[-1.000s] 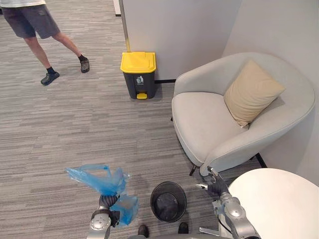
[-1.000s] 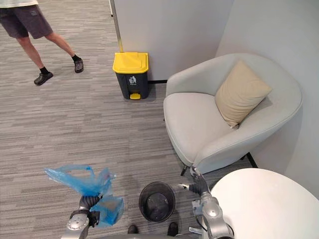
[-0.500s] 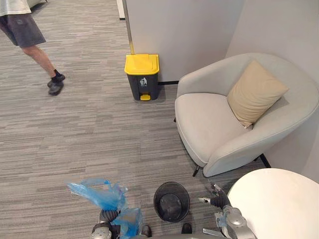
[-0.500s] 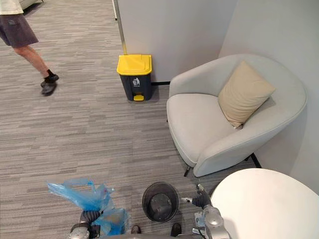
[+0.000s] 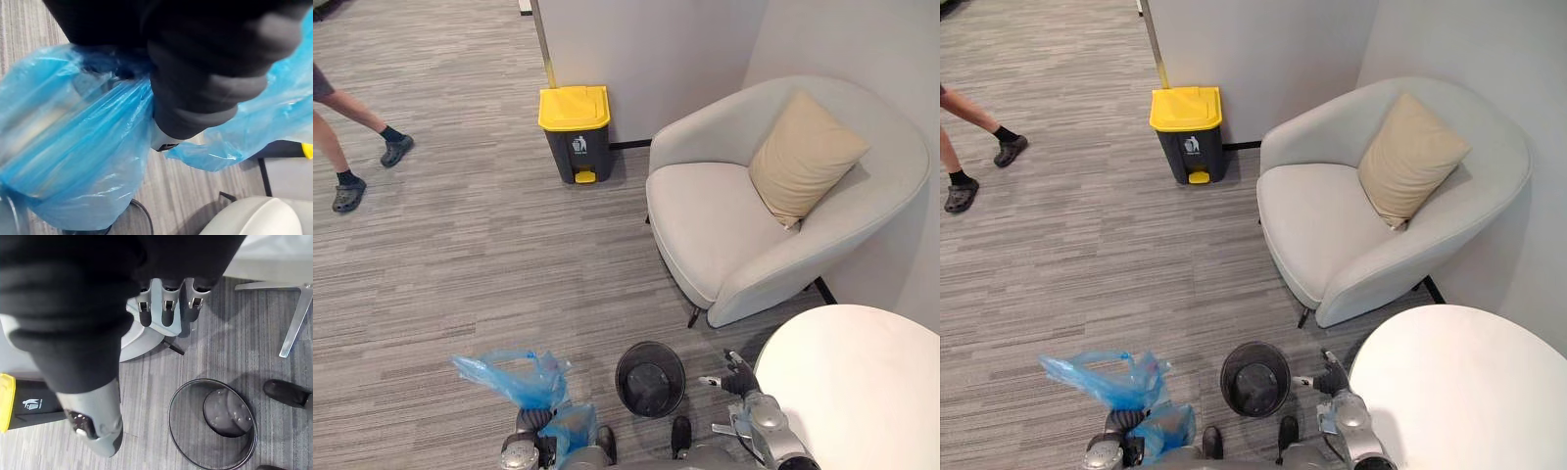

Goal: Gather rubbish on tea table into small bin, then transfer packed bag to large trash can.

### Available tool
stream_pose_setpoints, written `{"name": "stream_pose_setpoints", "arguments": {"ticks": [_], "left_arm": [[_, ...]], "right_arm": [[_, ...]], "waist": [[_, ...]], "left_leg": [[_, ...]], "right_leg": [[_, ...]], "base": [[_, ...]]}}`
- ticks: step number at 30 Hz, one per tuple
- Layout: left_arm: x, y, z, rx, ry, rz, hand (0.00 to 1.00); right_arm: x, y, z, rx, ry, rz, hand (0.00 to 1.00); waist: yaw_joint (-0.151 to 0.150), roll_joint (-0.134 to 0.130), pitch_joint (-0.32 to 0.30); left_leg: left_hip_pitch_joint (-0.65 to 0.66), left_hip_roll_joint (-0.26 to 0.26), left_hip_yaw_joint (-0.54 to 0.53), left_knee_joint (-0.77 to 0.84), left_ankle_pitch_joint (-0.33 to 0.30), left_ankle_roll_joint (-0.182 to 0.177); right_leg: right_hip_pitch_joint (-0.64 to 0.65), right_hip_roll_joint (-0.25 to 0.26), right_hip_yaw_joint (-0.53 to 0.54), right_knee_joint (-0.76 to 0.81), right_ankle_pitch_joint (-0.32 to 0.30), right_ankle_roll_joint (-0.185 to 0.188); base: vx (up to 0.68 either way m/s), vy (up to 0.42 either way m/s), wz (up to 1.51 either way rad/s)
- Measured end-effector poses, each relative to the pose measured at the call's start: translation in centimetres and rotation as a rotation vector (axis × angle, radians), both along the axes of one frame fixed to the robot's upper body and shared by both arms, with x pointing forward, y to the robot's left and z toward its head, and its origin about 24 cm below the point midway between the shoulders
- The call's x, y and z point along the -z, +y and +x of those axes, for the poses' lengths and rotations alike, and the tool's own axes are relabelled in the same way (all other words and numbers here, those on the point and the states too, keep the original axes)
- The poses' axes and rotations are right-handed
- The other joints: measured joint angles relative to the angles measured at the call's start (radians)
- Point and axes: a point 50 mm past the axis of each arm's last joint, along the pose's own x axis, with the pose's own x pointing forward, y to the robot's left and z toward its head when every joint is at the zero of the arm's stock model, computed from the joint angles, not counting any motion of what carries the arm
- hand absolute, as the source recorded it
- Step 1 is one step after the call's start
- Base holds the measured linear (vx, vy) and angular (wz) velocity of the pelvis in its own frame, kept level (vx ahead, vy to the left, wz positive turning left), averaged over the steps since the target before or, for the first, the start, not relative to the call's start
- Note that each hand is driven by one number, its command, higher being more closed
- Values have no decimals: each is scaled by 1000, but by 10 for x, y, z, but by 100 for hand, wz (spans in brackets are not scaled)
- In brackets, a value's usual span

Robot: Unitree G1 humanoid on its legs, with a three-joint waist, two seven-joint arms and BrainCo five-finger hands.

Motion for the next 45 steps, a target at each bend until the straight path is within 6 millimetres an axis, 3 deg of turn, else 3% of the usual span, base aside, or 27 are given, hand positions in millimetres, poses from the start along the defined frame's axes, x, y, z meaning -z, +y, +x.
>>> {"name": "stream_pose_setpoints", "arguments": {"ticks": [1,2,3,5,6,7,8,10,12,14,16,18,20,21,22,25,31,36,38,42,44,45], "left_arm": [[-4,1,4,2,-26,5,100],[-5,1,5,3,-34,6,100],[-7,0,8,-1,-46,0,100],[-7,-3,9,-11,-52,-17,100],[-7,-11,10,-15,-63,-41,100],[-7,-21,11,-13,-75,-70,100],[-8,-24,12,-13,-80,-78,100],[-9,-26,15,-10,-90,-87,100],[-11,-30,18,11,-97,-90,100],[-18,-32,25,31,-138,-84,100],[-27,-33,33,41,-183,-80,100],[-29,-32,37,46,-197,-76,100],[-30,-34,42,55,-201,-79,100],[-27,-29,43,81,-172,-55,100],[-24,-26,42,99,-151,-37,100],[-15,-15,30,94,-91,-10,100],[-6,-4,17,100,-17,28,100],[-3,4,10,83,16,44,100],[-2,7,8,72,21,46,100],[1,6,1,61,41,40,100],[2,4,-1,60,44,32,100],[1,5,0,60,38,37,100]], "right_arm": [[-5,3,5,1,-28,9,0],[-7,5,6,1,-42,13,0],[-10,7,10,-1,-63,17,0],[-17,5,19,0,-99,6,0],[-20,3,23,2,-117,-5,0],[-22,-2,25,14,-127,-15,0],[-23,-4,25,26,-130,-15,0],[-23,-7,25,51,-130,-9,0],[-23,-11,25,71,-131,-12,0],[-24,-14,25,90,-126,-25,0],[-27,-14,23,93,-140,-23,0],[-25,-18,20,115,-134,-23,0],[-20,-26,14,153,-106,-25,0],[-12,-24,9,172,-62,-9,0],[-8,-23,5,181,-41,3,0],[-2,-27,2,210,-6,8,0],[8,-30,-5,227,57,6,0],[9,-34,-4,237,69,1,0],[8,-38,-2,255,62,1,0],[7,-45,-4,287,61,-1,0],[10,-46,-9,295,76,-1,0],[12,-43,-13,298,86,6,0]], "waist": [[6,-23,-6],[15,-23,-4],[32,-53,-9],[57,-56,-1],[78,-42,3],[80,-5,6],[80,7,8],[73,25,22],[61,26,31],[49,3,47],[40,1,46],[20,2,41],[16,22,31],[15,0,21],[9,-16,9],[-2,-16,8],[-4,-14,4],[-4,-15,4],[-4,-18,8],[-8,-52,34],[-26,-43,40],[-33,-41,47]], "left_leg": [[-31,-5,-27,39,5,-7],[-46,-7,-30,57,6,-7],[-79,-10,-27,99,6,-7],[-118,-13,-28,125,19,-26],[-137,-6,-36,108,47,-38],[-154,12,-67,80,81,-61],[-159,17,-82,59,103,-71],[-147,28,-123,-57,204,-109],[-158,42,-85,-56,202,-134],[-174,64,28,151,112,-99],[-139,120,94,280,9,-78],[-98,150,126,289,-17,-68],[-25,147,143,146,-43,-99],[-2,97,139,40,-2,-89],[17,59,132,-35,43,-74],[57,8,116,-124,88,-48],[82,-30,112,-199,128,-26],[97,-39,111,-222,137,-24],[95,-53,109,-216,123,-18],[77,-113,12,-121,22,20],[76,-122,-37,-86,3,31],[87,-117,-88,-59,-15,39]], "right_leg": [[22,-13,11,104,-59,42],[31,-18,14,121,-82,61],[53,-20,38,106,-135,85],[91,-2,61,6,-195,25],[108,17,62,-73,-207,-24],[108,50,35,-112,-174,-46],[108,63,20,-126,-161,-53],[103,78,-59,-147,-127,-88],[103,68,-113,-157,-114,-107],[103,24,-172,-152,-100,-120],[105,-11,-221,-143,-93,-110],[110,-36,-261,-150,-82,-90],[121,-39,-285,-186,-56,-47],[125,-48,-286,-229,-34,-18],[132,-58,-285,-274,-8,-14],[180,-68,-285,-365,51,4],[194,-73,-282,-419,98,16],[193,-77,-281,-417,99,19],[174,-104,-280,-360,53,29],[150,-207,-265,-127,-23,78],[110,-211,-180,17,23,59],[45,-210,-120,160,64,41]], "base": [[-19,-101,52],[-20,-149,50],[-53,-148,39],[-117,-156,27],[-207,-162,24],[-230,-157,34],[-274,-142,49],[-307,-181,79],[-201,-88,88],[-206,5,86],[-182,95,70],[-116,138,73],[-78,207,71],[-61,232,70],[-43,168,56],[-44,154,30],[-38,89,0],[-5,9,0],[34,47,10],[74,76,44],[134,108,90],[277,76,103]]}}
